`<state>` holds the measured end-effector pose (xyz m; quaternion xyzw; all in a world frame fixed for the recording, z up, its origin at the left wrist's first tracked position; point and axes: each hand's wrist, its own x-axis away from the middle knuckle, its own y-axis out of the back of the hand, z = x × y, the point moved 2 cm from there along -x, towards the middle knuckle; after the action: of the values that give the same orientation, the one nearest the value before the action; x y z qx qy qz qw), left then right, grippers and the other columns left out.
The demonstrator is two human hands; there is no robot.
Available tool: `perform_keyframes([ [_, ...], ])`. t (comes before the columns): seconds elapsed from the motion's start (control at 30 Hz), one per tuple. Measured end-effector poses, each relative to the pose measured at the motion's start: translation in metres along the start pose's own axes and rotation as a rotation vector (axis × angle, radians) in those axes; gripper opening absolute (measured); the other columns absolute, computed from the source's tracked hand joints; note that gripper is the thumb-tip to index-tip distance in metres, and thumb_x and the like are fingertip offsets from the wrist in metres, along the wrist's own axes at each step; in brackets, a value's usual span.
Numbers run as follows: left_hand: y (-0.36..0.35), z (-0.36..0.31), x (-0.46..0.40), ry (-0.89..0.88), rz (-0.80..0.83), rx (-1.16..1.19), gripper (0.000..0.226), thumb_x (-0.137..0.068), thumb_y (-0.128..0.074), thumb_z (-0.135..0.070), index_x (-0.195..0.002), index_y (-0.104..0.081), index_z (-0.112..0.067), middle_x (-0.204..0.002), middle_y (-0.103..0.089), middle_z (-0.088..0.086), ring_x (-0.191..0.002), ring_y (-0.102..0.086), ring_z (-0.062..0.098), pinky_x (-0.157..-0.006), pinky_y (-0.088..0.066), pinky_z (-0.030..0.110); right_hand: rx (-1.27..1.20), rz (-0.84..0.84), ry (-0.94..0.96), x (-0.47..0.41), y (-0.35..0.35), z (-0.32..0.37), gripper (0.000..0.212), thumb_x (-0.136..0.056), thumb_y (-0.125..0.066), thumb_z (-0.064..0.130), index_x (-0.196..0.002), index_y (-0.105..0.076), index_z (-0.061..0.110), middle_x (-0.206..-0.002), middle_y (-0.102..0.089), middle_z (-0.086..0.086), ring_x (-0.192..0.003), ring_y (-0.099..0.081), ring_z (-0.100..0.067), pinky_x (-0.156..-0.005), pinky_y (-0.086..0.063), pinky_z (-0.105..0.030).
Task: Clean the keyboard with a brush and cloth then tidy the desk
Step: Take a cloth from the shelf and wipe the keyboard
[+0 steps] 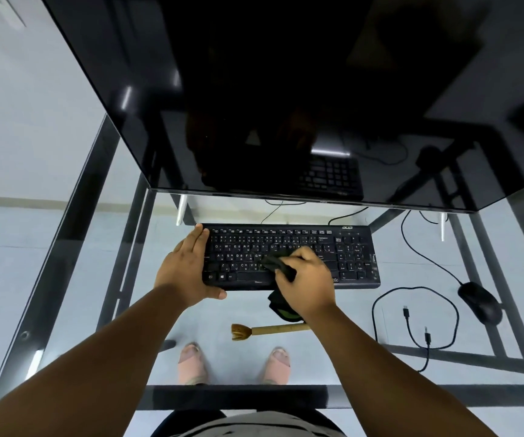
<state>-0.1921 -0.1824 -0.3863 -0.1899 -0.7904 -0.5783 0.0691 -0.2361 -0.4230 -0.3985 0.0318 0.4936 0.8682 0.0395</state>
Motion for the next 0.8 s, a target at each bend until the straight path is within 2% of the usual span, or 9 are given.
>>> perform_keyframes([
  [0.07,0.000,0.002,0.000,-0.013,0.007,-0.010,0.138,-0.054,-0.085,-0.059,-0.154,0.000,-0.017,-0.163,0.002,-0.003,-0.148,-0.013,0.018,-0.119,-0.020,0.035,-0.016,-0.036,-0.023,-0.001,-0.006,0.009,0.021,-0.083,-0.067,0.027,-0.101,-0.076,0.021,-0.098,-0.058,0.006,-0.086,-0.058,-0.020,-0.070,-0.053,-0.029],
  [0.13,0.000,0.005,-0.001,-0.020,0.016,-0.021,0.138,-0.054,-0.085,-0.058,-0.154,0.001,-0.018,-0.163,0.003,-0.003,-0.148,-0.013,0.018,-0.119,-0.019,0.034,-0.030,-0.026,0.046,-0.002,-0.015,0.024,0.023,-0.083,-0.068,0.021,-0.105,-0.075,0.019,-0.102,-0.059,0.004,-0.091,-0.056,-0.021,-0.076,-0.052,-0.030],
  [0.27,-0.001,0.009,-0.003,-0.046,0.020,-0.021,0.137,-0.055,-0.085,-0.057,-0.154,0.001,-0.017,-0.163,0.002,-0.003,-0.148,-0.013,0.019,-0.119,-0.021,0.035,-0.019,0.138,0.228,-0.011,-0.009,0.023,0.033,-0.081,-0.066,0.006,-0.109,-0.074,0.023,-0.113,-0.060,0.005,-0.098,-0.050,-0.022,-0.087,-0.046,-0.029],
  [0.33,0.000,0.013,-0.003,-0.059,0.038,-0.016,0.136,-0.056,-0.084,-0.057,-0.154,0.001,-0.018,-0.163,0.003,-0.003,-0.148,-0.013,0.018,-0.119,-0.022,0.035,0.011,0.189,0.272,-0.014,0.003,0.011,0.039,-0.076,-0.063,-0.003,-0.101,-0.077,0.025,-0.113,-0.061,0.005,-0.099,-0.049,-0.023,-0.088,-0.048,-0.034],
  [0.43,0.000,0.019,-0.005,-0.084,0.048,0.031,0.127,-0.062,-0.080,-0.059,-0.155,-0.002,-0.019,-0.163,0.001,-0.005,-0.148,-0.014,0.017,-0.120,-0.022,0.036,0.061,0.160,0.342,-0.012,0.019,-0.009,0.041,-0.067,-0.064,-0.009,-0.085,-0.079,0.025,-0.108,-0.065,0.004,-0.095,-0.050,-0.024,-0.081,-0.052,-0.040],
  [0.5,0.002,0.023,-0.006,-0.101,0.035,0.081,0.112,-0.073,-0.074,-0.055,-0.155,-0.005,-0.021,-0.163,-0.002,-0.007,-0.147,-0.016,0.017,-0.119,-0.022,0.036,0.089,0.182,0.432,-0.008,0.021,-0.011,0.041,-0.066,-0.067,-0.009,-0.083,-0.080,0.026,-0.108,-0.066,0.004,-0.094,-0.051,-0.025,-0.077,-0.054,-0.041],
  [0.6,0.004,0.026,-0.006,-0.117,0.020,0.107,0.094,-0.085,-0.069,-0.039,-0.155,-0.008,-0.020,-0.163,-0.004,-0.007,-0.146,-0.020,0.018,-0.118,-0.024,0.035,0.140,0.255,0.594,-0.002,0.008,0.008,0.038,-0.070,-0.071,-0.002,-0.090,-0.079,0.029,-0.114,-0.066,0.005,-0.095,-0.053,-0.026,-0.081,-0.053,-0.038],
  [0.7,0.003,0.029,-0.006,-0.120,0.030,0.146,0.089,-0.087,-0.067,-0.028,-0.155,-0.009,-0.022,-0.163,-0.004,-0.008,-0.146,-0.022,0.018,-0.117,-0.026,0.034,0.176,0.300,0.722,-0.001,-0.014,0.032,0.034,-0.077,-0.068,0.006,-0.097,-0.077,0.032,-0.118,-0.065,0.003,-0.097,-0.054,-0.027,-0.082,-0.051,-0.037],
  [0.8,0.002,0.035,-0.006,-0.143,0.051,0.177,0.089,-0.088,-0.067,-0.023,-0.155,-0.009,-0.024,-0.162,-0.002,-0.011,-0.145,-0.024,0.018,-0.116,-0.026,0.032,0.189,0.292,0.750,-0.003,-0.016,0.030,0.033,-0.079,-0.063,0.010,-0.098,-0.076,0.033,-0.119,-0.064,0.004,-0.099,-0.051,-0.025,-0.081,-0.052,-0.038],
])
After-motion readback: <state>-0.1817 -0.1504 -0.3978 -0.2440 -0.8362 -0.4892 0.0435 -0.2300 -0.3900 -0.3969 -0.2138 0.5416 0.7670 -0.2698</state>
